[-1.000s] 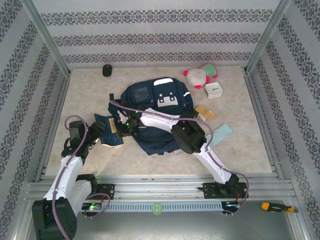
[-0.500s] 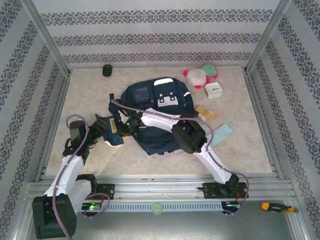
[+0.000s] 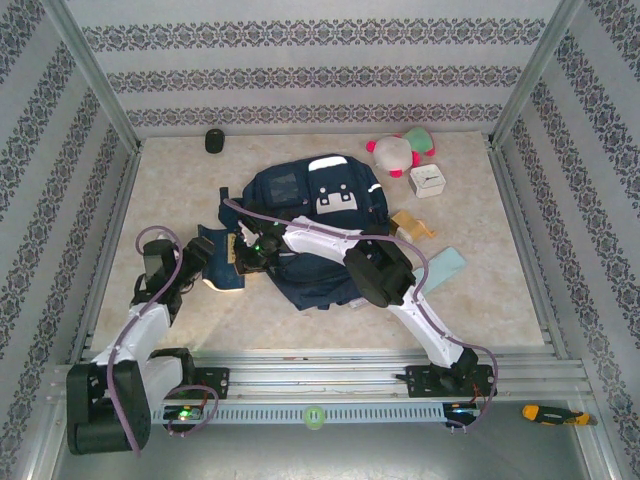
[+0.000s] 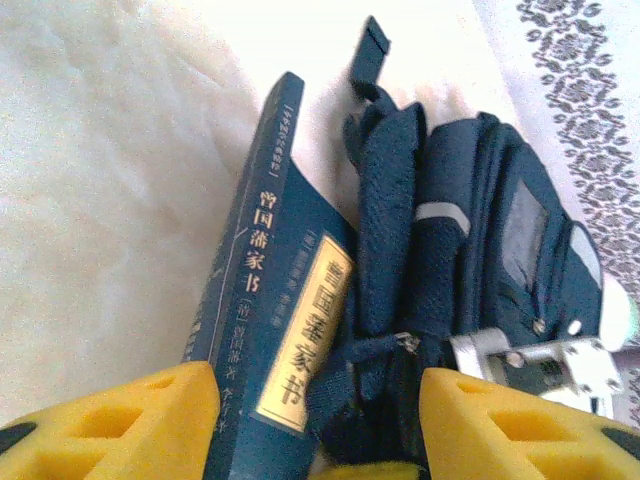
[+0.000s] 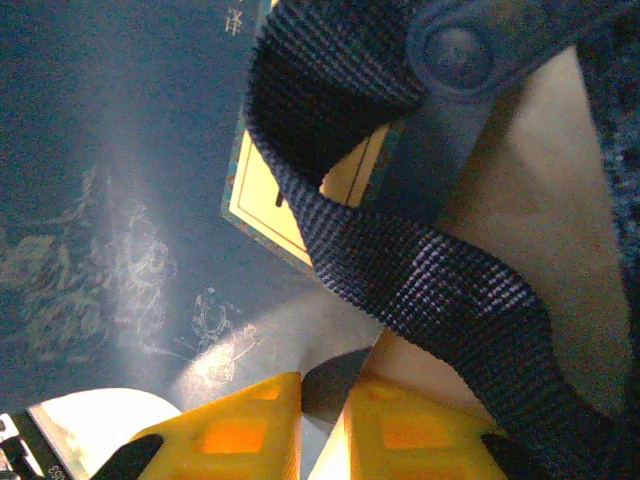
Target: Pack the student bag
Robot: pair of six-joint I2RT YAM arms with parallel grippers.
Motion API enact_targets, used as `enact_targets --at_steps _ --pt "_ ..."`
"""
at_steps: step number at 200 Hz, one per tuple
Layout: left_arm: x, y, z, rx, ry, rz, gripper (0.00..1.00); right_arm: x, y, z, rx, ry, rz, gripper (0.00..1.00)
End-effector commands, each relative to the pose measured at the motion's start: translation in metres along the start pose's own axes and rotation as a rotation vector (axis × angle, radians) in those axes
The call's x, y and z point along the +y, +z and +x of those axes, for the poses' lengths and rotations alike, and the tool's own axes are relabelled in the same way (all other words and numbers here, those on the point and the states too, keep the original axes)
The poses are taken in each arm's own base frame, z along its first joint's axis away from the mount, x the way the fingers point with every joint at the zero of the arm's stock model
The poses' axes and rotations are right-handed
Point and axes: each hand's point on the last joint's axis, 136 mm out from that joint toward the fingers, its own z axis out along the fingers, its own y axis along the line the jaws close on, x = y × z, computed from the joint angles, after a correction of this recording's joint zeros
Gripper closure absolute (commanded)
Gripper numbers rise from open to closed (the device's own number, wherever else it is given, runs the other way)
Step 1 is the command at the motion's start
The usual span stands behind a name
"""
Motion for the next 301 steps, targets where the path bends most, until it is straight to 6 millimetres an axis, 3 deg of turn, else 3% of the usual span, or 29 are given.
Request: enact_targets --at_steps 1,45,82,126,177,193,214,248,301 --pt "0.018 0.009 0.052 0.202 -0.032 -0.013 0.44 0.007 0.003 0.007 0.012 -0.002 -0.022 0.84" --pt "0.014 0.007 0.064 0.234 -0.024 -0.008 0.53 0.01 -0.001 0.005 0.0 -0.006 -0.022 0.84" --pt "-0.002 -0.009 0.072 0.269 -0.063 0.08 0.5 0.011 -0.003 0.005 -0.007 -0.007 -0.025 0.84" --pt "0.023 -0.027 0.081 0.256 -0.05 -0.027 0.46 0.013 -0.009 0.004 -0.024 -0.012 -0.025 0.84" --pt "0.051 -0.024 0.086 0.276 0.009 -0.158 0.46 0.015 -0.012 0.002 -0.031 -0.022 -0.029 0.84" --pt "0.046 -0.014 0.089 0.308 0.009 -0.124 0.46 0.016 -0.012 0.002 -0.032 -0.025 -0.029 0.84" --pt "0.024 -0.001 0.09 0.344 -0.026 -0.03 0.48 0.015 -0.012 0.002 -0.032 -0.025 -0.026 0.83" --pt "0.005 0.004 0.09 0.364 -0.022 -0.003 0.48 0.015 -0.018 0.0 -0.053 -0.028 -0.022 0.81" --pt "0.02 -0.006 0.113 0.457 0.016 -0.073 0.49 0.008 -0.013 0.003 -0.039 -0.01 -0.02 0.82"
